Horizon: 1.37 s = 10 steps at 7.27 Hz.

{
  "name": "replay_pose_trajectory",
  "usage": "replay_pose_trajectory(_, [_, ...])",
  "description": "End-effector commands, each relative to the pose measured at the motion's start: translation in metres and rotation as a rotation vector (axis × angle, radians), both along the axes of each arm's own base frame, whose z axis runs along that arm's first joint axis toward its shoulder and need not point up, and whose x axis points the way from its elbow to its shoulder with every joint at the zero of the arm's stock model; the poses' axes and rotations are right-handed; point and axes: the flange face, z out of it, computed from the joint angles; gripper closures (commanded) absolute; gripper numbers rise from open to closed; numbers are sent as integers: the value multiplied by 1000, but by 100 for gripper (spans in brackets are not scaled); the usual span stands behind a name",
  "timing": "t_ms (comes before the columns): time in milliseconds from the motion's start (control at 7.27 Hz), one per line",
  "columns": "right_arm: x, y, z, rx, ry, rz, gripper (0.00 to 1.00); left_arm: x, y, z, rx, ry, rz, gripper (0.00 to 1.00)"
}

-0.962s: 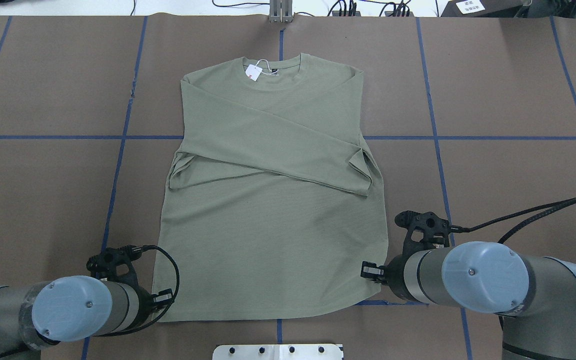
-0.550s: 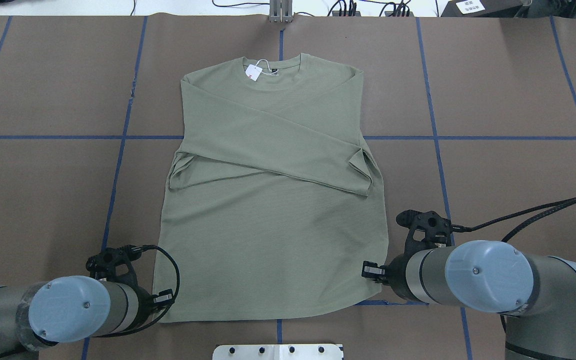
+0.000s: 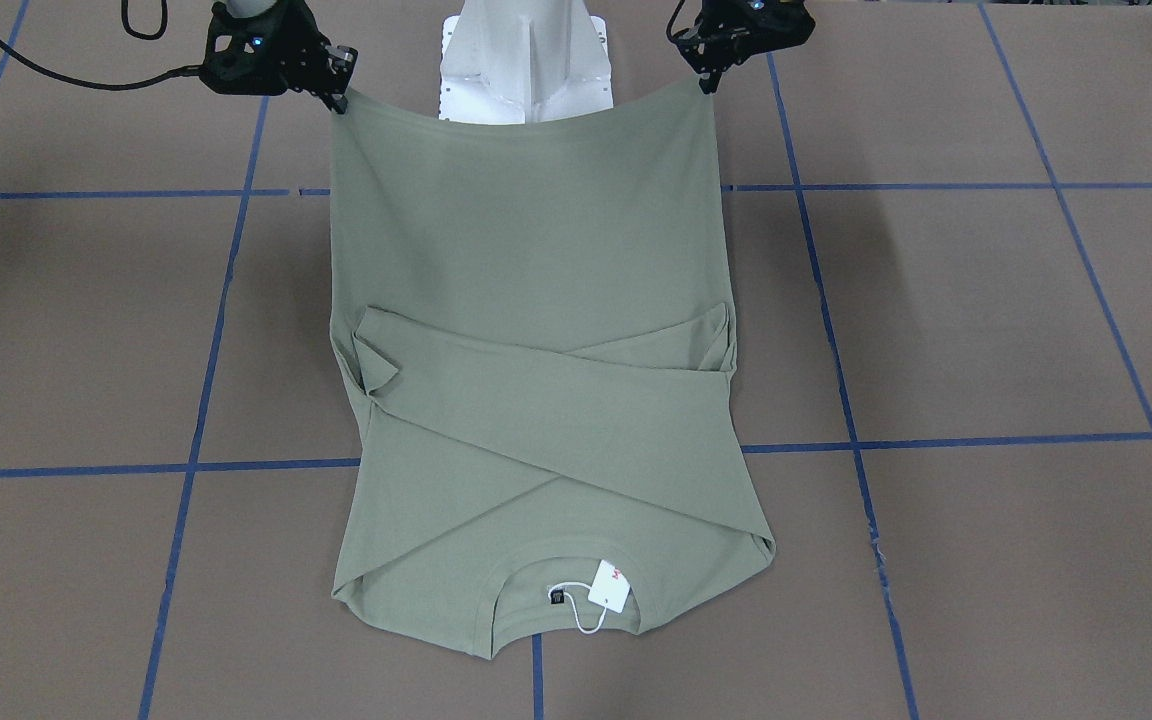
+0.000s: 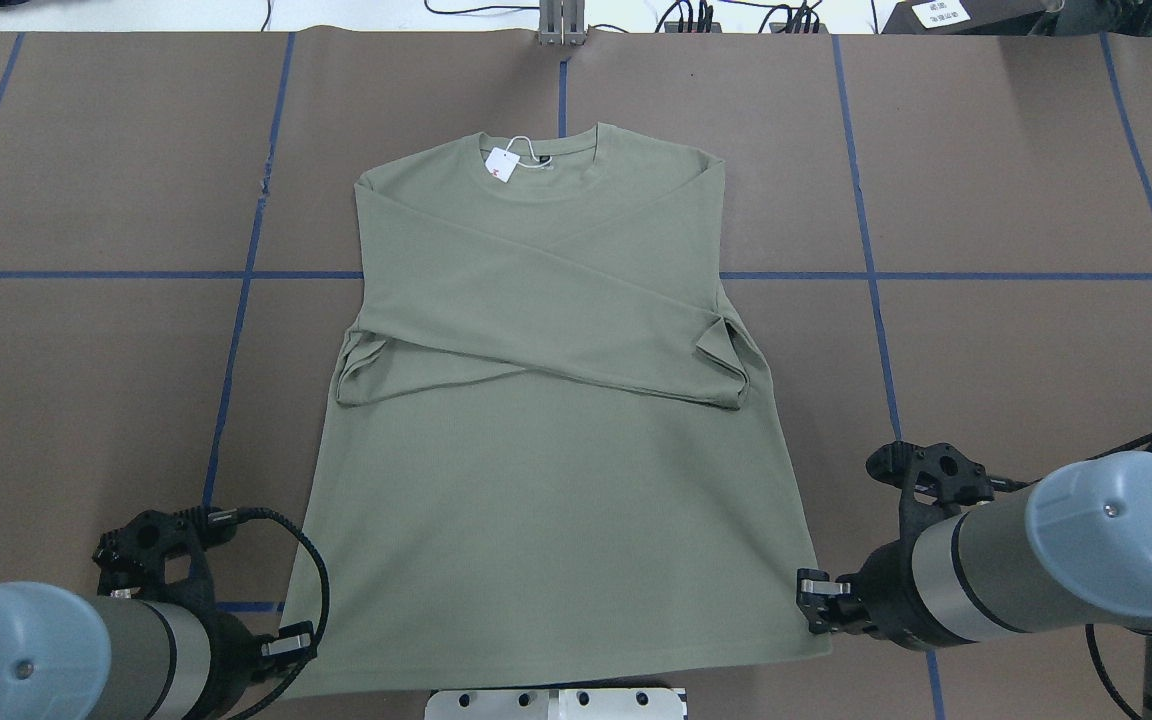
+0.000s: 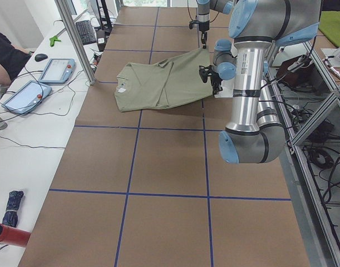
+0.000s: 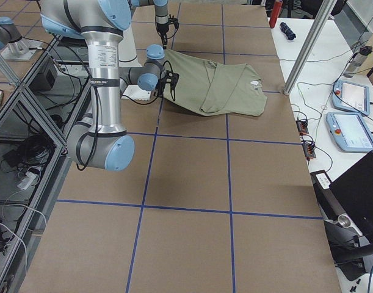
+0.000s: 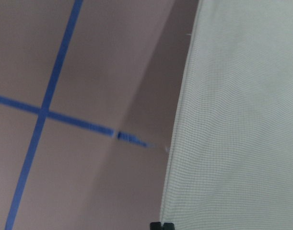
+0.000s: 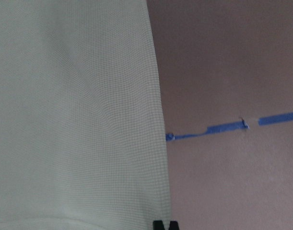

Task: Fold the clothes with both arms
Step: 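Grasp the hem corners with both grippers, then lift the hem with both grippers and fold it toward the collar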

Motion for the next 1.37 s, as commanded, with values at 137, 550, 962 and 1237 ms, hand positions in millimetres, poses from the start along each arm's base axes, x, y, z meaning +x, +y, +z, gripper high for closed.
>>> replay_pose_trajectory(137, [37, 6, -15, -115, -65, -128, 100, -25, 28, -37, -22, 103, 74, 100])
replay_pose_trajectory(550, [49, -85, -12, 13, -83, 72, 100, -43, -36, -34, 78, 94, 2, 100])
replay_pose_trajectory(962, [70, -177, -35, 70, -109, 277, 100, -45, -162, -45, 166, 65, -141, 100])
replay_pose_trajectory(1237, [39, -229, -44, 146, -66, 374, 100, -44, -229, -41, 211, 9, -201, 100])
